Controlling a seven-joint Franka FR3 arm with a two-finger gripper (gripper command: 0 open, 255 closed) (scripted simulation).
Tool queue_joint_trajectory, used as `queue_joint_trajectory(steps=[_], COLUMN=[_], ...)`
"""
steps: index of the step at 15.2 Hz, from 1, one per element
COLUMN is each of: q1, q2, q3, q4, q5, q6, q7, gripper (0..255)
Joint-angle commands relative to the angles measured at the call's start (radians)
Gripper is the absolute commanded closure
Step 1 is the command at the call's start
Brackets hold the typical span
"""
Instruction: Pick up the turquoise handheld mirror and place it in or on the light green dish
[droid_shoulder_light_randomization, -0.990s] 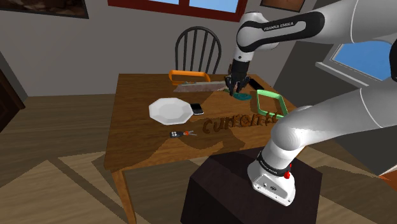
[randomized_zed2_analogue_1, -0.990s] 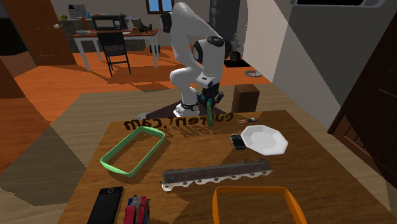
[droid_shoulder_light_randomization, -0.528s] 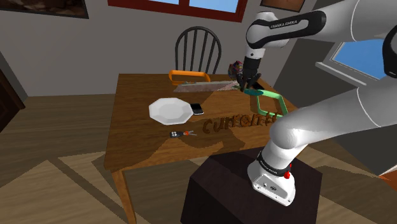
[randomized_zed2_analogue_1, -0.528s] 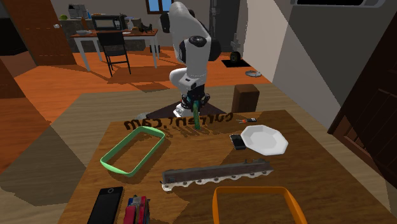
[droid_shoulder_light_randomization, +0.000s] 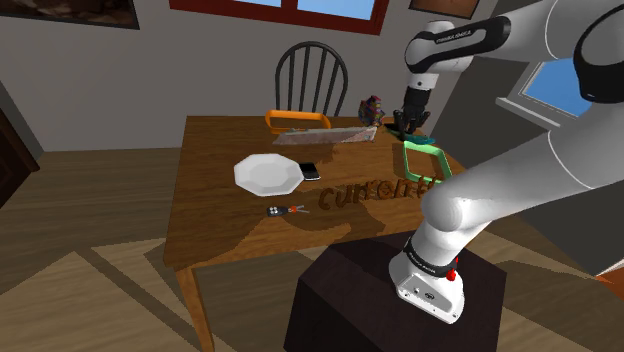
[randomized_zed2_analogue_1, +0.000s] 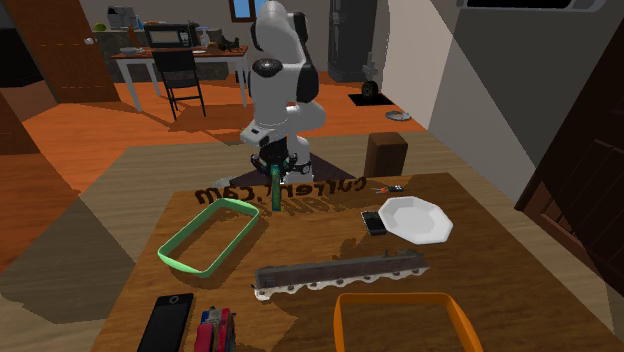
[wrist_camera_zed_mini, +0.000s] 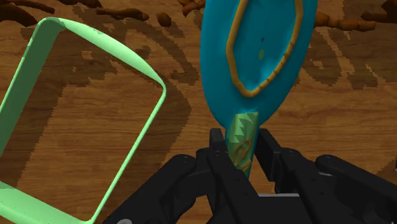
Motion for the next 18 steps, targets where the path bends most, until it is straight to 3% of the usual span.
queue_joint_trajectory(steps=[1, 8, 16, 18], q1=[-0.016, -0.048, -0.089, -0.092], q2=[0.035, 0.2, 0.455, 0.465], q3=[-0.042, -0.182, -0.32, -0.32], q4=[0.036, 0.198, 0.435, 0.416], q5=[-0.016, -0.01, 0.106, 0.111], q6=[0.005, 0.026, 0.033, 0.059], q7=[-0.056, -0.248, -0.498, -0.5], gripper=[255, 255, 255, 255])
